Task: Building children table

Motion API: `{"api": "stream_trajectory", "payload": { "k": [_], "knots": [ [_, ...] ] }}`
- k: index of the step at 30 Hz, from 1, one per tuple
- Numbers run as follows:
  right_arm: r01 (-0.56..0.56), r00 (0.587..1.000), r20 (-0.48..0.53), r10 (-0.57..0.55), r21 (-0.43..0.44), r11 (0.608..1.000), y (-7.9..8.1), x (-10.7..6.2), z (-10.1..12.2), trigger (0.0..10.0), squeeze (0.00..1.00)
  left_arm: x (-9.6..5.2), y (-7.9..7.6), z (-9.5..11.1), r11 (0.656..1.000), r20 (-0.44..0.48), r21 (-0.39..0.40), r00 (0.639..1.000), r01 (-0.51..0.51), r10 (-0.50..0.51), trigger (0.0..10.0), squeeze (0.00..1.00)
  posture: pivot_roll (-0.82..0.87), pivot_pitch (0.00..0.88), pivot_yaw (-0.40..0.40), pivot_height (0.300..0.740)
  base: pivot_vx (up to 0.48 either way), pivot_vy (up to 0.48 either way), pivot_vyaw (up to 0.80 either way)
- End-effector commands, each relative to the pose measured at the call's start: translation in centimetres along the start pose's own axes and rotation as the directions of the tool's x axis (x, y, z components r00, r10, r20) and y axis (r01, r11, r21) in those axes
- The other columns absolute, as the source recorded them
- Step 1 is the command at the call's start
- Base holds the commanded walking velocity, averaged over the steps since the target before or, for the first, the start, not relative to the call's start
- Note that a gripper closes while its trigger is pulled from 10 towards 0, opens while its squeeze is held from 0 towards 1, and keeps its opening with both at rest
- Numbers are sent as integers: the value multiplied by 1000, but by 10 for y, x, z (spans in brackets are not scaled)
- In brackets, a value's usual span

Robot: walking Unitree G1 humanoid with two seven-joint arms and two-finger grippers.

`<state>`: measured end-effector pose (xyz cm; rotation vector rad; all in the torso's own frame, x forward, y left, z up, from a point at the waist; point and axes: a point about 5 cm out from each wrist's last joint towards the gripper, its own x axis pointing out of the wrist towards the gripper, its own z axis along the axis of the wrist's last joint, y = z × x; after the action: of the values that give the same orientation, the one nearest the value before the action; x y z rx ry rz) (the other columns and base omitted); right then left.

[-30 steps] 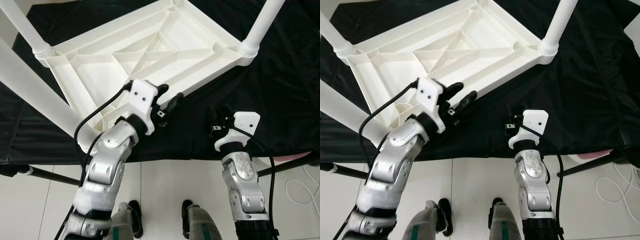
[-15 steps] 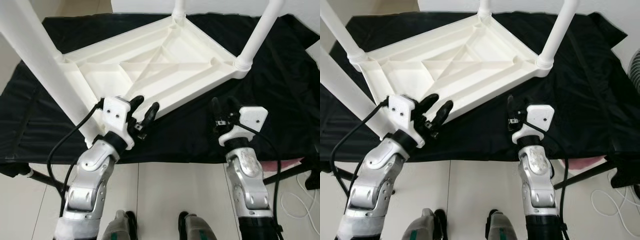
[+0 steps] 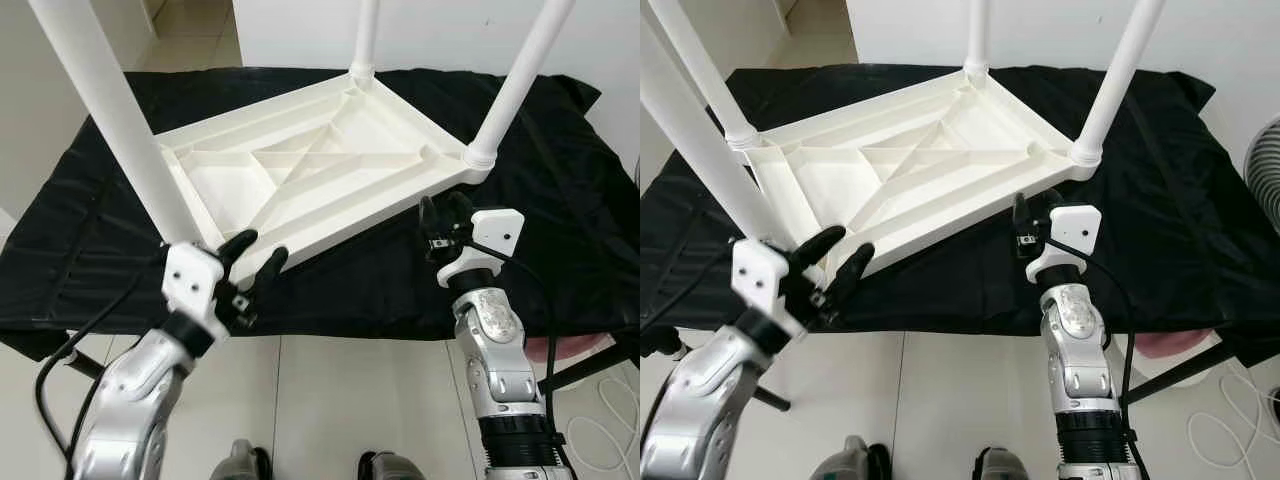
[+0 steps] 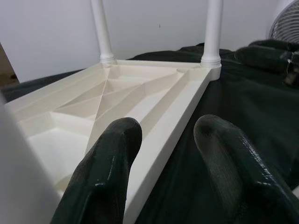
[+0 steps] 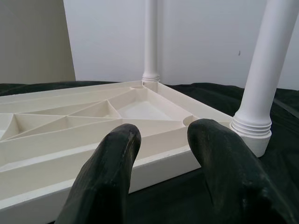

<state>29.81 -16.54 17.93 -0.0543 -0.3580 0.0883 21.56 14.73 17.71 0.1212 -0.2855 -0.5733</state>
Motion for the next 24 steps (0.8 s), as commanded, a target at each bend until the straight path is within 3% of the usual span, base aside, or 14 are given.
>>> {"api": "stream_trajectory", "payload": {
  "k": [1, 3, 10, 15, 16, 17, 18, 20, 24],
  "knots": [
    [-17, 1000, 2, 17, 5, 1000, 2, 4, -2, 10000, 0, -12, 5, 4, 999, 2, 47, 1000, -19, 19, 10000, 0, 34, 92, 22, 740, 0, 0, 0],
    [-17, 1000, 2, 17, 5, 1000, 2, 4, -2, 10000, 0, -12, 5, 4, 999, 2, 47, 1000, -19, 19, 10000, 0, 34, 92, 22, 740, 0, 0, 0],
    [-75, 997, 0, 75, 23, 997, 10, 19, -9, 10000, 0, -53, 14, 3, 983, -77, 120, 986, -139, 149, 10000, 0, 113, 96, -28, 740, 0, 0, 0],
    [-82, 997, -1, 82, 27, 996, 12, 21, -10, 10000, 0, -58, 14, 3, 980, -83, 126, 983, -151, 162, 10000, 0, 129, 94, -37, 740, 0, 0, 0],
    [-107, 994, -3, 107, 40, 993, 19, 24, -12, 10000, 0, -77, 22, -2, 969, -132, 163, 969, -186, 209, 10000, 0, 144, 91, -52, 740, 0, 0, 0],
    [-107, 994, -3, 107, 40, 993, 19, 24, -12, 10000, 0, -77, 22, -2, 969, -132, 163, 969, -186, 209, 10000, 0, 144, 91, -52, 740, 0, 0, 0],
    [-121, 993, -5, 121, 47, 992, 23, 26, -13, 10000, 0, -91, 34, -6, 955, -169, 202, 952, -219, 254, 10000, 0, 145, 88, -54, 740, 0, 0, 0],
    [-121, 993, -5, 121, 47, 992, 23, 26, -13, 10000, 0, -91, 34, -6, 955, -169, 202, 952, -219, 254, 10000, 0, 145, 88, -54, 740, 0, 0, 0],
    [-125, 992, -4, 126, 50, 991, 25, 27, -14, 10000, 0, -98, 51, -12, 938, -172, 204, 933, -281, 317, 10000, 0, 136, 81, -51, 740, 0, 0, 0]
  ]
}}
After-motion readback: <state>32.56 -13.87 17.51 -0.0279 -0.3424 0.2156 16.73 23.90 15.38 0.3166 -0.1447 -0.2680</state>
